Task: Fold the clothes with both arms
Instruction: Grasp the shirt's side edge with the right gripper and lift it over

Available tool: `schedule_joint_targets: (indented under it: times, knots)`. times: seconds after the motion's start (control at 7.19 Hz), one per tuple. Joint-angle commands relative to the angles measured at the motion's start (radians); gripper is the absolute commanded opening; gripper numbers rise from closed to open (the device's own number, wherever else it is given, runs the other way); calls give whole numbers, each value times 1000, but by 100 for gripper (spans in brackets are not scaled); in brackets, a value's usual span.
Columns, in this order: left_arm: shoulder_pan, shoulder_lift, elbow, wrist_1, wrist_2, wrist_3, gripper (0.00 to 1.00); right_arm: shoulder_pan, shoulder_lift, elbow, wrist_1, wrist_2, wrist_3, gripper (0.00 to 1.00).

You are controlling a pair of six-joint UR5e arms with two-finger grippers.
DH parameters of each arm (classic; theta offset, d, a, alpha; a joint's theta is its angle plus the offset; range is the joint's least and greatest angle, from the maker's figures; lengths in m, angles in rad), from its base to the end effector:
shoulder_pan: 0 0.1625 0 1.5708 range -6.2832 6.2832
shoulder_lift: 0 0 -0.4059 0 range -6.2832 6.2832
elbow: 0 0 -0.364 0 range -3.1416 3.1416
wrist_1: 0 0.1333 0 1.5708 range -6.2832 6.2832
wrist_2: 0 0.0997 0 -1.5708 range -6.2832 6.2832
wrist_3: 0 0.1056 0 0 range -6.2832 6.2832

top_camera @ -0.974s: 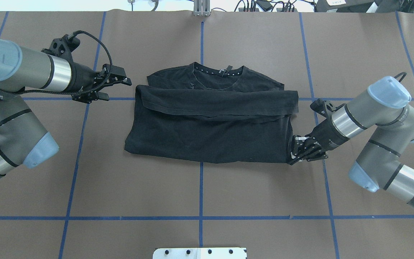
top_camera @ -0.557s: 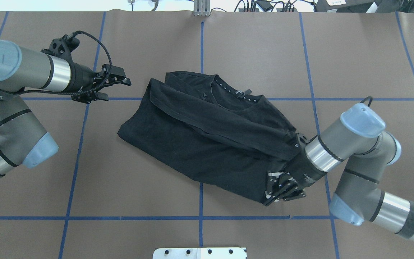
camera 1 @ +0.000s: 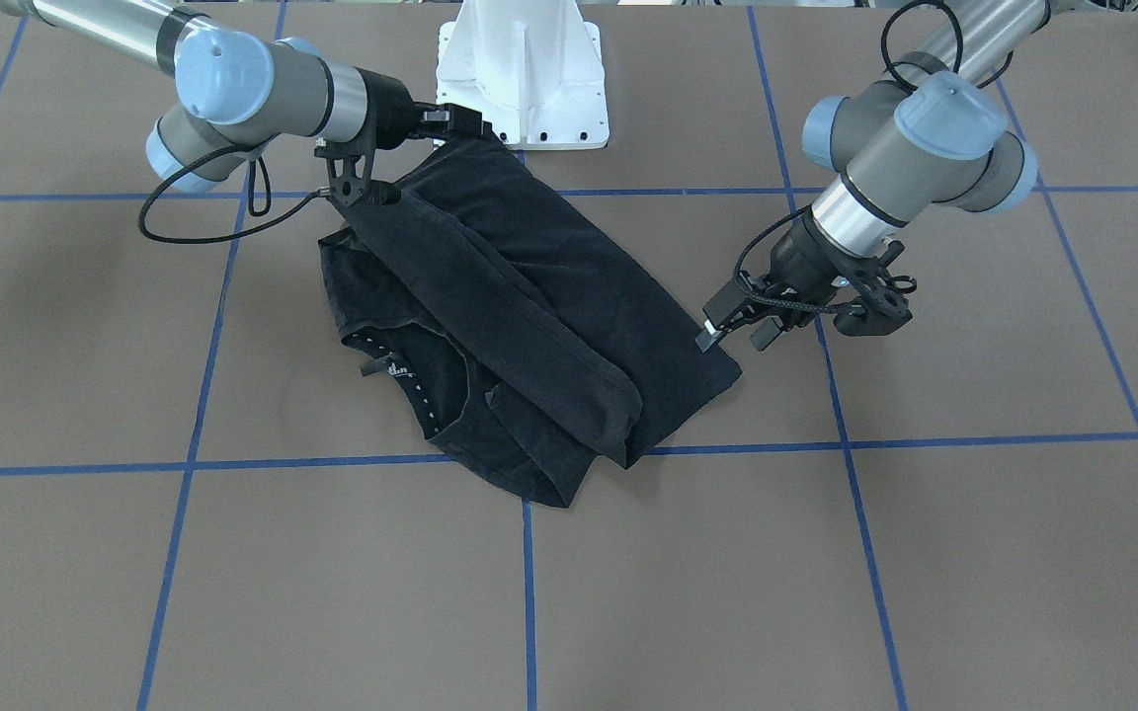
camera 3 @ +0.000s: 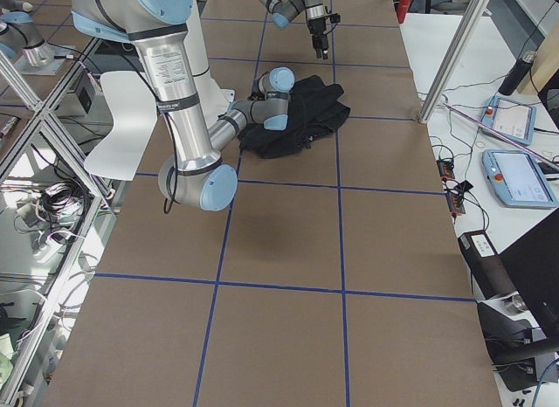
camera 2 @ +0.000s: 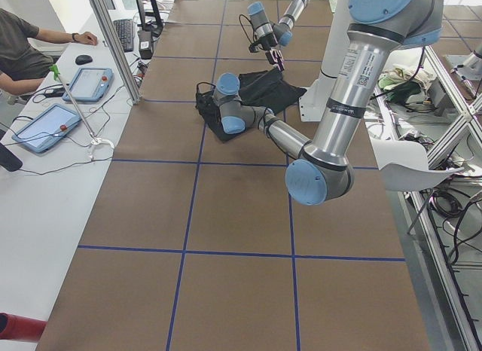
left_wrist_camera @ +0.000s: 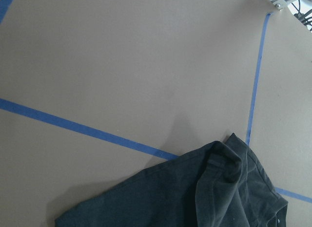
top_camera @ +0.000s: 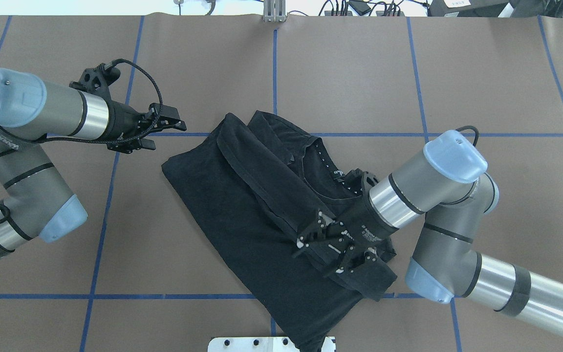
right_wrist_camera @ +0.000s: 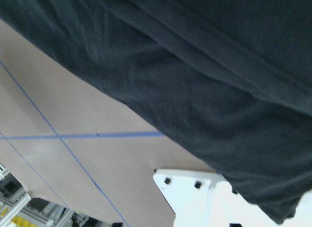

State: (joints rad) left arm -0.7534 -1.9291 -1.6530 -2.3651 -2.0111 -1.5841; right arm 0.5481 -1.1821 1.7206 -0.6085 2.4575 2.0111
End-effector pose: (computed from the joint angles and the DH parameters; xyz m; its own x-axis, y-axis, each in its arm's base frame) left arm 0.3733 -0.4712 0.3248 0.2361 -0.2380 -0.9421 0.3286 0.9320 -0.1531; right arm -0.4340 -0.3252 0.2567 0.1949 0.4346 0.8793 0.2736 0.8368 -0.4742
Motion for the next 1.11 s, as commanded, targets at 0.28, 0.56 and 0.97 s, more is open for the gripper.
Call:
schedule_joint_targets:
  times: [0.28,0.56,0.97]
  knots:
    - [63,13,85,0,78,-2,98,104,6,-10,-2,-162,-91,100]
    - [83,-4,140,-3,98,-2,96,105,7,-10,-2,-170,-94,100]
    - [109,-7,139,-5,98,-5,56,110,6,-10,-2,-169,-94,100]
